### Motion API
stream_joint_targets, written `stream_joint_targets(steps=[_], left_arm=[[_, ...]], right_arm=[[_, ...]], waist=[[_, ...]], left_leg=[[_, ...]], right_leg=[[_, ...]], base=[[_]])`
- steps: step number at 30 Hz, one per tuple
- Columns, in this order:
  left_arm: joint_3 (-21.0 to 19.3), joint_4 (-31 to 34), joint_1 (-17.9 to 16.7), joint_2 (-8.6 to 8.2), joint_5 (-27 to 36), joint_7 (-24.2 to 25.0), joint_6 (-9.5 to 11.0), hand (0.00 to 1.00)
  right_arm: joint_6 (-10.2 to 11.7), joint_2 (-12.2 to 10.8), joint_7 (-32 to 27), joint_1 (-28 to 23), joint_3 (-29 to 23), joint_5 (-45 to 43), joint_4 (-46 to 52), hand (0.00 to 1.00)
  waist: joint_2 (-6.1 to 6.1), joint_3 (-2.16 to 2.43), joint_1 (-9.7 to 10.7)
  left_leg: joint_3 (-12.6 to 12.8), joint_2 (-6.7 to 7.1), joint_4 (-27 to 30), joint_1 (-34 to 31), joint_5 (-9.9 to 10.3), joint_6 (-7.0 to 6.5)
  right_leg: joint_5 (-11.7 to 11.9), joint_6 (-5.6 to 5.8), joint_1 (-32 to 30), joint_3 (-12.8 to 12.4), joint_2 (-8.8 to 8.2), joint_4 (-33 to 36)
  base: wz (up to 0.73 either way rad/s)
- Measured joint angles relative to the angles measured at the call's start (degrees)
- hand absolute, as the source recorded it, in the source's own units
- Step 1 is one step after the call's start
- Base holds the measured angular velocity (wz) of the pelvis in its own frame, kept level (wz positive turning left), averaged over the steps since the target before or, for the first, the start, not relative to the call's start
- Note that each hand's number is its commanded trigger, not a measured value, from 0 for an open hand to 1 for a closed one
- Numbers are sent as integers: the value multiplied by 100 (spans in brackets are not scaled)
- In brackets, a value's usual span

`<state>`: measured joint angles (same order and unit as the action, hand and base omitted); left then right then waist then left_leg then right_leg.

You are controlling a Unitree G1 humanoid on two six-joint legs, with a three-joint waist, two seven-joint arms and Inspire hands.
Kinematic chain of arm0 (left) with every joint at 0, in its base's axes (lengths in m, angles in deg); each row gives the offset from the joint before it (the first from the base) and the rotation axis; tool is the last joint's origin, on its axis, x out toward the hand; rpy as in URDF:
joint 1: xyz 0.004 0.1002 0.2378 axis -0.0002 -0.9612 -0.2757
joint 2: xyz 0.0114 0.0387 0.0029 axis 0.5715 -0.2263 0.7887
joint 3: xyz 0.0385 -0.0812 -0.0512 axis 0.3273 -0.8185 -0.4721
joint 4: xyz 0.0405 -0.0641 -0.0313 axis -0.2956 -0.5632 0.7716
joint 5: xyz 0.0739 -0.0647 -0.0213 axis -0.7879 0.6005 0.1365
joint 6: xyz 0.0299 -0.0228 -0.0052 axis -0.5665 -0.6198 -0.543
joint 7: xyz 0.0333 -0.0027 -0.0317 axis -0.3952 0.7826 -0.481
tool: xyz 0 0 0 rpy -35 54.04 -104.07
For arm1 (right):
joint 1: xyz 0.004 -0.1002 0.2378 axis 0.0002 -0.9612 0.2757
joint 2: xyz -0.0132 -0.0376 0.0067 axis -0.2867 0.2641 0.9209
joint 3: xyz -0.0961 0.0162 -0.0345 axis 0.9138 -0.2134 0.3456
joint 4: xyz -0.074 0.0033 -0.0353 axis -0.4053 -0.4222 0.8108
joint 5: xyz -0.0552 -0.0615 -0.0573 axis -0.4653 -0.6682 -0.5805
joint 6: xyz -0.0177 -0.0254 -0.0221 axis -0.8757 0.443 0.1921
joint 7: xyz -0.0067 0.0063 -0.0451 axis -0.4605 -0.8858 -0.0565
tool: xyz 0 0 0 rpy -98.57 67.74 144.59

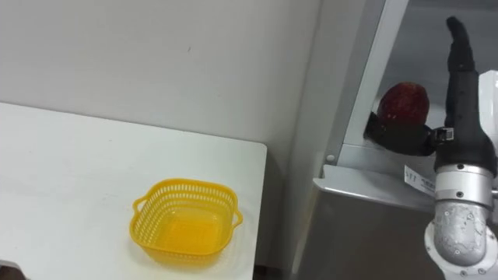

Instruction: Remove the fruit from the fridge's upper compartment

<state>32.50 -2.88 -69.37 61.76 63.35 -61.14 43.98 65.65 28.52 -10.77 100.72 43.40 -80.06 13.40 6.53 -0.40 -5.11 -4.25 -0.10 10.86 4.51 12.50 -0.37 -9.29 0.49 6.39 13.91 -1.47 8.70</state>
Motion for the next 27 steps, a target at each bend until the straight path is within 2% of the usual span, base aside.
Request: stream_joint_targets(steps=[4,6,9,16,20,27], left_arm=[[-1,0,45,51,-130,86,-89,0],[-3,1,100,65,-236,90,-103,0],[-3,1,136,65,-357,89,-108,0],[-4,4,143,66,-377,89,-109,0],[-5,51,135,80,-374,87,-143,0],[-1,120,131,88,-365,87,-236,0]], right_arm=[[-25,19,157,84,0,-1,-162,0],[-112,21,256,107,0,2,-223,0],[-138,39,466,307,6,-1,-475,0],[-249,213,825,343,19,118,-485,0],[-256,294,962,374,31,412,-585,0],[-527,307,1390,633,190,1264,-686,0]], waist=[[71,1,-2],[118,-1,-10],[132,-2,-9],[150,11,-19],[167,23,-15],[147,12,12]], left_leg=[[7,0,20,1,0,0],[9,3,42,-1,0,0],[4,5,43,-12,1,1],[11,0,44,-13,1,3],[19,-1,45,-8,1,2],[96,-8,39,-4,1,2]], right_leg=[[0,0,10,3,0,1],[0,0,15,3,-4,8],[0,-1,1,3,-6,14],[1,-1,0,26,-5,29],[1,-1,-3,9,-4,28],[4,-6,-34,-98,7,25]], base=[[0],[0],[0],[0],[-1],[-6]])
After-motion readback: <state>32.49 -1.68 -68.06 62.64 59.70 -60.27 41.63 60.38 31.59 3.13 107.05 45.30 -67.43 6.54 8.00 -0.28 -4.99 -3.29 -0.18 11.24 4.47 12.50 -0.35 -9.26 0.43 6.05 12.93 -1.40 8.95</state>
